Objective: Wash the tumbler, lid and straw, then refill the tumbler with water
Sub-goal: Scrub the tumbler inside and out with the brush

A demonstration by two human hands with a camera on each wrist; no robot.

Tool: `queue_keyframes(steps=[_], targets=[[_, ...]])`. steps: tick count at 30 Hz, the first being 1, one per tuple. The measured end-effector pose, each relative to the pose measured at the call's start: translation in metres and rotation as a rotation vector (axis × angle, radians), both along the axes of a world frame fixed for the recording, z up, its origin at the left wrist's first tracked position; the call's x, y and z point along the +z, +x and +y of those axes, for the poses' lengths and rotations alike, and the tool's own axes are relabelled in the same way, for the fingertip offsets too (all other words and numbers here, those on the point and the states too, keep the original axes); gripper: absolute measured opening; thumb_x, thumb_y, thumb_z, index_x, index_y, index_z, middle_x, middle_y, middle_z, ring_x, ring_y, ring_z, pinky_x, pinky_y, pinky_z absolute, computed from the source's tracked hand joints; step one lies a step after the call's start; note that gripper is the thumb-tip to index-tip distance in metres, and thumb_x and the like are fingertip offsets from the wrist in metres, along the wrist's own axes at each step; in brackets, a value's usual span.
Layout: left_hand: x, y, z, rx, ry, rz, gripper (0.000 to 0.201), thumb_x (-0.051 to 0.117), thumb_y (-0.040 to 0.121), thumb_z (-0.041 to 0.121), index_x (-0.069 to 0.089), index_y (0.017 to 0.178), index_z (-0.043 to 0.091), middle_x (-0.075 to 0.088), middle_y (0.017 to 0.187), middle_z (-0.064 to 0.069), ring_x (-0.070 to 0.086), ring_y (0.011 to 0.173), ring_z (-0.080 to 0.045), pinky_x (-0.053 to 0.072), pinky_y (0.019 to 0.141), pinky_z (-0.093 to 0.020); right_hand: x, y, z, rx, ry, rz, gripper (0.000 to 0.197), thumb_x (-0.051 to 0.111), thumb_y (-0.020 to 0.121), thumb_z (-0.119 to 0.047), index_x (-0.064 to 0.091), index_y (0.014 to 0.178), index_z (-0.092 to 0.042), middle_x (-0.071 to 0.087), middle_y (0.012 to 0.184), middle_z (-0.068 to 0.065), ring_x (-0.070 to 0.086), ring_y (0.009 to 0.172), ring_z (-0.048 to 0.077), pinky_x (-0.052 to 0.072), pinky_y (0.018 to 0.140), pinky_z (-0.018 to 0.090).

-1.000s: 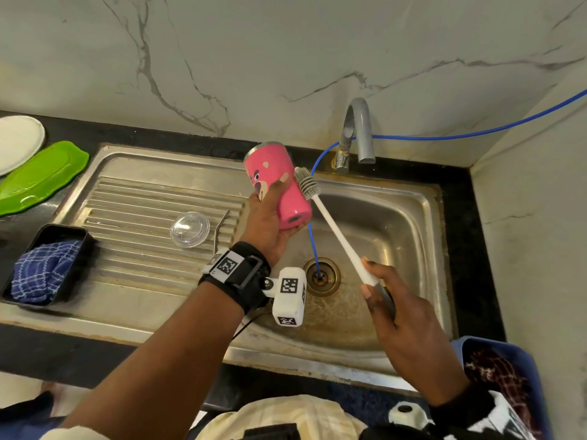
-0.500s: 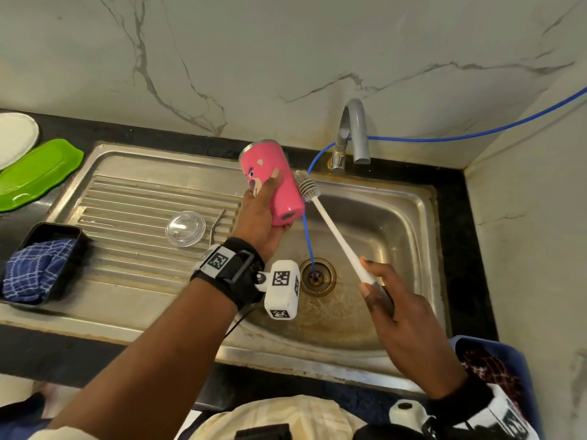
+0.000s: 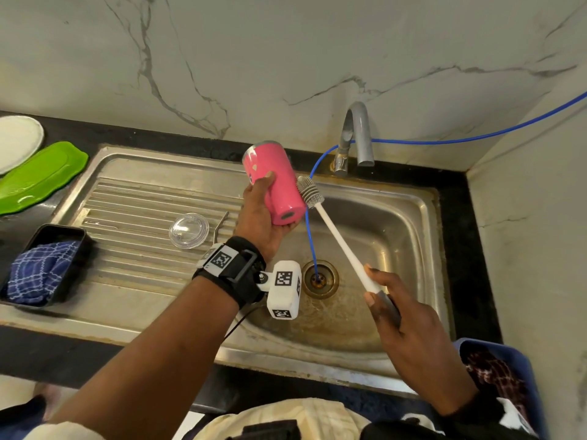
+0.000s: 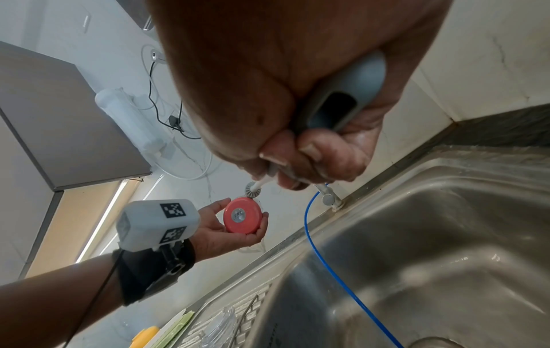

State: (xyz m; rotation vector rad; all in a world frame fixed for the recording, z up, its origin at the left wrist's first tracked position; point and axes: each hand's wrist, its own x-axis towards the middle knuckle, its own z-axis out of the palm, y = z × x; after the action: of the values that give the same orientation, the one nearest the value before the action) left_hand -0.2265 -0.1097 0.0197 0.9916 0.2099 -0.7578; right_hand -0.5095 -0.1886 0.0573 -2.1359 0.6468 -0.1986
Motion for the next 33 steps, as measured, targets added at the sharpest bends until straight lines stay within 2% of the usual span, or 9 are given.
queue_keyframes(steps=[4,7,10,13,17,22,26,30,33], targets=[[-0.003,0.002,0.000,-0.002,0.099,-0.098,0.096,0.090,0.075,0.043,0.035,0.148,0.014,0.060,0.138,-0.023,0.070,0.104,-0.033,0.060,0.072,-0.040,0.000,-0.002,0.005,-0.003,0.004,0.007,0.036,0.050,0.103,-0.043,0.045,0.133,-0.063,0.061,0.074,0.000,0.053,0.050,0.016,0.040,0.047,0.024],[-0.008,-0.003,-0.002,-0.037,0.047,-0.076,0.099,0.092,0.068,0.036,0.038,0.148,0.013,0.060,0.139,-0.023,0.071,0.106,-0.033,0.060,0.077,-0.041,0.000,0.007,0.001,-0.003,0.000,-0.002,0.036,0.050,0.104,-0.043,0.047,0.137,-0.058,0.058,0.071,0.003,0.049,0.047,0.015,0.038,0.045,0.024],[-0.007,0.000,-0.004,0.011,-0.004,-0.049,0.091,0.086,0.073,0.031,0.038,0.147,0.013,0.060,0.136,-0.021,0.070,0.103,-0.030,0.059,0.076,-0.040,0.003,0.013,0.001,0.007,-0.006,-0.012,0.036,0.050,0.103,-0.046,0.048,0.139,-0.055,0.056,0.071,0.009,0.048,0.049,0.019,0.040,0.047,0.032],[-0.004,0.012,-0.003,0.053,-0.035,-0.066,0.096,0.089,0.072,0.033,0.038,0.149,0.009,0.059,0.139,-0.023,0.070,0.107,-0.033,0.061,0.081,-0.043,0.003,0.008,0.005,0.012,0.016,-0.018,0.036,0.050,0.102,-0.047,0.049,0.137,-0.055,0.057,0.073,0.002,0.046,0.049,0.011,0.037,0.047,0.023],[-0.002,0.016,0.002,0.039,-0.048,-0.048,0.099,0.093,0.072,0.036,0.039,0.150,0.006,0.056,0.146,-0.026,0.067,0.122,-0.039,0.060,0.089,-0.048,0.003,0.005,0.005,0.002,0.029,-0.008,0.035,0.049,0.101,-0.050,0.047,0.133,-0.062,0.058,0.072,0.007,0.047,0.048,0.014,0.037,0.046,0.025],[-0.006,0.004,0.001,-0.054,-0.076,-0.065,0.087,0.085,0.083,0.037,0.041,0.153,0.010,0.058,0.146,-0.023,0.062,0.130,-0.039,0.060,0.086,-0.044,0.004,0.020,-0.004,-0.016,-0.034,-0.024,0.036,0.051,0.103,-0.044,0.052,0.138,-0.049,0.057,0.070,0.003,0.046,0.046,0.010,0.034,0.045,0.018],[-0.003,0.009,0.001,-0.041,-0.068,-0.061,0.078,0.077,0.088,0.037,0.041,0.152,0.011,0.060,0.144,-0.022,0.064,0.127,-0.040,0.061,0.086,-0.048,0.003,0.012,0.000,0.010,-0.021,-0.008,0.036,0.049,0.104,-0.045,0.050,0.139,-0.049,0.057,0.072,0.006,0.048,0.047,0.017,0.037,0.045,0.024],[-0.002,0.011,0.006,-0.031,-0.061,-0.055,0.081,0.079,0.086,0.038,0.041,0.152,0.011,0.060,0.144,-0.022,0.065,0.125,-0.040,0.059,0.095,-0.055,0.000,0.002,0.005,-0.005,0.000,0.011,0.036,0.050,0.103,-0.044,0.053,0.139,-0.046,0.057,0.070,0.000,0.048,0.047,0.010,0.035,0.046,0.019],[-0.004,-0.003,0.006,-0.082,-0.073,-0.048,0.077,0.076,0.090,0.038,0.042,0.153,0.010,0.058,0.146,-0.023,0.063,0.128,-0.038,0.060,0.087,-0.048,-0.001,0.010,0.001,-0.025,-0.019,-0.007,0.036,0.050,0.104,-0.042,0.053,0.140,-0.044,0.056,0.067,0.000,0.046,0.045,0.009,0.034,0.045,0.018]])
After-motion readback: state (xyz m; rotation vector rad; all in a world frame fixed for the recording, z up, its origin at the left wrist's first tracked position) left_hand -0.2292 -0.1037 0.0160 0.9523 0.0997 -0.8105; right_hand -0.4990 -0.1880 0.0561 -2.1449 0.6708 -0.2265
